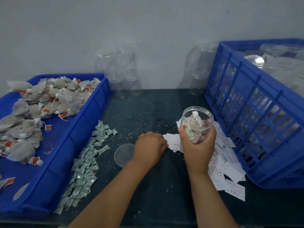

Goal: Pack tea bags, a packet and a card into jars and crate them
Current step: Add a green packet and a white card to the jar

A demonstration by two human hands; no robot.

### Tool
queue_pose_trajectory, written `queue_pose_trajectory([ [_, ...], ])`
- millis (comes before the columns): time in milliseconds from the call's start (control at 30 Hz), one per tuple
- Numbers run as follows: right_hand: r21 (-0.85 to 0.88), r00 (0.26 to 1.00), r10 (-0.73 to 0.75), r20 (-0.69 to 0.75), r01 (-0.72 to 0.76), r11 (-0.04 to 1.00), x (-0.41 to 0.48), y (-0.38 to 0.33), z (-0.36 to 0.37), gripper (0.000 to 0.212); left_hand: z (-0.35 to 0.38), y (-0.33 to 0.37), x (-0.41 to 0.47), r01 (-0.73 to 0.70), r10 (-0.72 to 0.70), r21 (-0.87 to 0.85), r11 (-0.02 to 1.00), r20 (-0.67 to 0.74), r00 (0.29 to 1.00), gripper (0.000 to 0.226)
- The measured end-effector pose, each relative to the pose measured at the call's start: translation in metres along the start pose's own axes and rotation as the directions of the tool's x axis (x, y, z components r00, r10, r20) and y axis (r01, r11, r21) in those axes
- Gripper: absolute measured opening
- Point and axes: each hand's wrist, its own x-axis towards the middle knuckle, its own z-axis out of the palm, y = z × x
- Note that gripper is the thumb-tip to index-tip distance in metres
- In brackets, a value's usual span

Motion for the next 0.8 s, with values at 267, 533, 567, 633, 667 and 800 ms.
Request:
queue_pose_trajectory([
  [267, 0.019, 0.994, -0.029, 0.109, 0.027, 0.999, -0.004, -0.002, 0.002, 0.084, -0.003, -0.006, -0.011, 0.039, -0.053, -0.199, 0.979, -0.068, 0.996, 0.019],
  [533, 0.069, 0.932, -0.056, 0.357, 0.033, 0.997, -0.012, -0.006, 0.004, 0.077, -0.070, -0.015, -0.019, 0.212, -0.536, -0.878, 0.429, -0.058, 0.843, 0.011],
  [567, 0.068, 0.915, -0.067, 0.398, 0.043, 0.997, -0.013, -0.006, 0.004, 0.078, -0.084, -0.016, -0.020, 0.167, -0.538, -0.909, 0.383, -0.072, 0.840, 0.010],
  [633, 0.072, 0.884, -0.091, 0.459, 0.065, 0.995, -0.017, -0.005, 0.005, 0.079, -0.108, -0.015, -0.021, 0.064, -0.489, -0.928, 0.366, -0.133, 0.862, 0.008],
  [667, 0.070, 0.871, -0.098, 0.482, 0.073, 0.995, -0.018, -0.005, 0.006, 0.080, -0.117, -0.013, -0.022, 0.017, -0.438, -0.916, 0.401, -0.175, 0.882, 0.008],
  [800, 0.074, 0.822, -0.126, 0.555, 0.102, 0.992, -0.023, -0.008, 0.008, 0.081, -0.125, -0.002, -0.018, 0.006, -0.178, -0.691, 0.723, -0.178, 0.968, 0.007],
])
